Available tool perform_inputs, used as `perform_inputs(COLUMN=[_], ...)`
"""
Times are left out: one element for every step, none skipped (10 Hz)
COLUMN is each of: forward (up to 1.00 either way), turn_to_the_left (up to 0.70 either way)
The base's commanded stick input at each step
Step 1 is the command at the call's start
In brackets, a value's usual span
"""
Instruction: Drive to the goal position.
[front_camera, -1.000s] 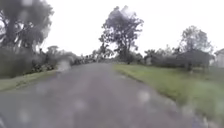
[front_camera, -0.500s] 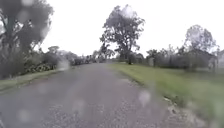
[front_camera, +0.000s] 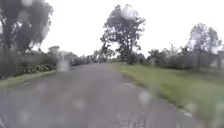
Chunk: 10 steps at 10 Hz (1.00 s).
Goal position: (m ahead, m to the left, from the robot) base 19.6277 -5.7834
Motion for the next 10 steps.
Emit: perform_inputs(forward=[1.0, 1.0, 1.0, 1.0, 1.0, 1.0, 1.0, 1.0, 1.0, 1.0], turn_to_the_left=[0.0, 0.0, 0.0, 0.0, 0.0, 0.0, 0.0, 0.0, 0.0, 0.0])
